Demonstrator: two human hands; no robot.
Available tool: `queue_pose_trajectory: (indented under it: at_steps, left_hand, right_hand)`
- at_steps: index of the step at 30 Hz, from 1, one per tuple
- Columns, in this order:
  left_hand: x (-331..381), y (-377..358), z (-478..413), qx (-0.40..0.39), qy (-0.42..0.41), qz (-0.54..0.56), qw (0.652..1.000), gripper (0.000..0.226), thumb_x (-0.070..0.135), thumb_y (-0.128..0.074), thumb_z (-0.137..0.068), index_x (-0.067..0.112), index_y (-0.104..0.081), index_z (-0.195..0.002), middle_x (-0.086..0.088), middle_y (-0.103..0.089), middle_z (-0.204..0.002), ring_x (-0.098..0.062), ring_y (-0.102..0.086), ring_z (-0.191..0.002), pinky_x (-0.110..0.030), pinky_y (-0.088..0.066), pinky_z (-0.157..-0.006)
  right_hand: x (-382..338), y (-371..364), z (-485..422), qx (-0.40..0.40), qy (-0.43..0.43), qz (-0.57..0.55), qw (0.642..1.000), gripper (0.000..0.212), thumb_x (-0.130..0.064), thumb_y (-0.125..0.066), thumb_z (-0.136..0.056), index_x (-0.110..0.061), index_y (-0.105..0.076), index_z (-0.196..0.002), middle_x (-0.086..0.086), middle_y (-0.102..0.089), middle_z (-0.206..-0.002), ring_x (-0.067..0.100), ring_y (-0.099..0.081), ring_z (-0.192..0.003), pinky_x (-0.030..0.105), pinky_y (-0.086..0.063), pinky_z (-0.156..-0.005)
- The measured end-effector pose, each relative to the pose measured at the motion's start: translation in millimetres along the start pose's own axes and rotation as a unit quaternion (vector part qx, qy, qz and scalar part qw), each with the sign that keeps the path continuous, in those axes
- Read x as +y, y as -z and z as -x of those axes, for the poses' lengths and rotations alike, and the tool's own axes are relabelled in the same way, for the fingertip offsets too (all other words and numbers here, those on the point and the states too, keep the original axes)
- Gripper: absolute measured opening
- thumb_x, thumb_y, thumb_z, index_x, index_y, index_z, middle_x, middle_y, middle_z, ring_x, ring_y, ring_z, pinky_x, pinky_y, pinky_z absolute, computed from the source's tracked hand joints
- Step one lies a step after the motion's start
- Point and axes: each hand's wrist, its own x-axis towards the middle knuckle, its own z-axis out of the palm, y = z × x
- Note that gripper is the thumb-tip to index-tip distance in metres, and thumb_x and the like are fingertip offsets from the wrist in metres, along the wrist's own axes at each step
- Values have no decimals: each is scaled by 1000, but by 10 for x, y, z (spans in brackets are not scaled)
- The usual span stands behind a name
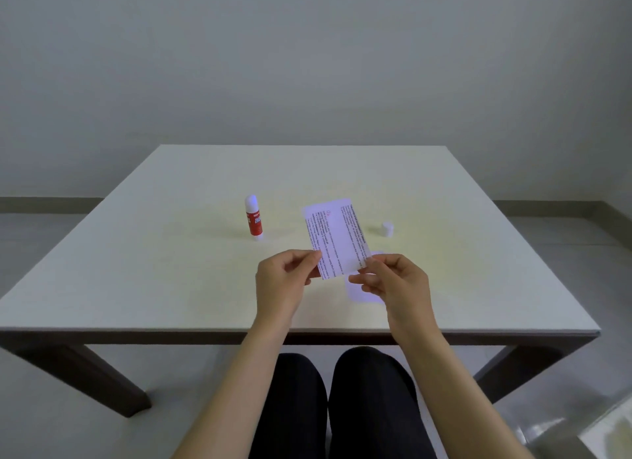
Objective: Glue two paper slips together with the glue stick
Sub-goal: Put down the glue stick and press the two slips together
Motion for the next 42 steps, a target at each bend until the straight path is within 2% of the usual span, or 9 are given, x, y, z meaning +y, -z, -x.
queue_pose_trajectory:
  at_steps: [5, 10, 13, 18, 22, 25, 35, 39, 42]
  left_hand:
    - [24, -19, -126, -59, 1, -94, 994, 20, 23, -70, -80, 25, -69, -61, 11, -72, -60, -3, -69, -60, -7, -44, -56]
    - [-63, -158, -182, -95, 21, -236, 967, 21, 32, -69, -81, 28, -67, -60, 12, -69, -63, -13, -64, -71, -34, -47, -76]
    - [-108, -193, -173, -101, 38, -278, 955, 22, 39, -67, -81, 28, -66, -61, 13, -68, -65, -12, -59, -71, -39, -45, -84]
    - [-148, -227, -157, -98, 41, -292, 950, 19, 38, -68, -81, 25, -70, -67, 13, -68, -67, -7, -56, -65, -38, -46, -83]
    - [-165, -238, -181, -97, 36, -294, 950, 18, 37, -68, -81, 26, -70, -67, 15, -66, -66, -6, -55, -64, -38, -47, -82]
    - [-173, -246, -183, -94, 34, -296, 950, 18, 37, -69, -80, 26, -70, -65, 16, -64, -64, -4, -52, -62, -36, -46, -80]
    - [-210, -246, -195, -85, 25, -304, 949, 17, 35, -73, -77, 23, -71, -65, 14, -65, -65, -12, -59, -69, -35, -46, -79]
    - [-237, -280, -156, -67, -3, -327, 943, 16, 32, -75, -74, 23, -68, -62, 18, -59, -56, -11, -60, -66, -37, -48, -81]
    - [-282, -313, -118, -42, -52, -353, 933, 17, 30, -75, -72, 23, -62, -64, 17, -55, -55, -13, -59, -66, -39, -48, -80]
  right_hand:
    - [-43, 162, -127, 4, 15, 141, 990, 16, -7, -65, -82, -10, -65, -67, -1, -63, -56, 14, -59, -53, 25, -45, -56]
    - [77, 375, -155, 26, 30, 316, 948, 15, -19, -69, -79, -15, -65, -65, -3, -57, -64, 9, -45, -55, 22, -36, -57]
    - [119, 438, -176, 19, 27, 378, 925, 16, -23, -70, -79, -17, -65, -65, -5, -55, -67, 7, -45, -57, 22, -35, -56]
    - [145, 461, -209, 13, 28, 417, 908, 17, -21, -71, -79, -16, -64, -64, -4, -53, -64, 9, -47, -58, 20, -37, -55]
    - [151, 437, -227, 16, 33, 447, 894, 17, -20, -71, -79, -14, -64, -65, 1, -54, -67, 16, -50, -64, 27, -39, -60]
    - [163, 427, -219, 19, 43, 464, 885, 15, -17, -70, -78, -11, -65, -65, -4, -51, -61, 17, -51, -65, 28, -40, -63]
    - [211, 408, -215, 20, 67, 501, 863, 18, -15, -69, -77, -14, -61, -62, -9, -45, -68, 25, -55, -82, 32, -44, -72]
    - [221, 387, -206, 24, 74, 520, 850, 20, -15, -69, -75, -17, -55, -62, -10, -43, -67, 25, -54, -80, 35, -43, -72]
    - [233, 399, -200, 27, 85, 517, 852, 17, -17, -70, -75, -18, -54, -73, -8, -42, -71, 21, -48, -80, 32, -37, -71]
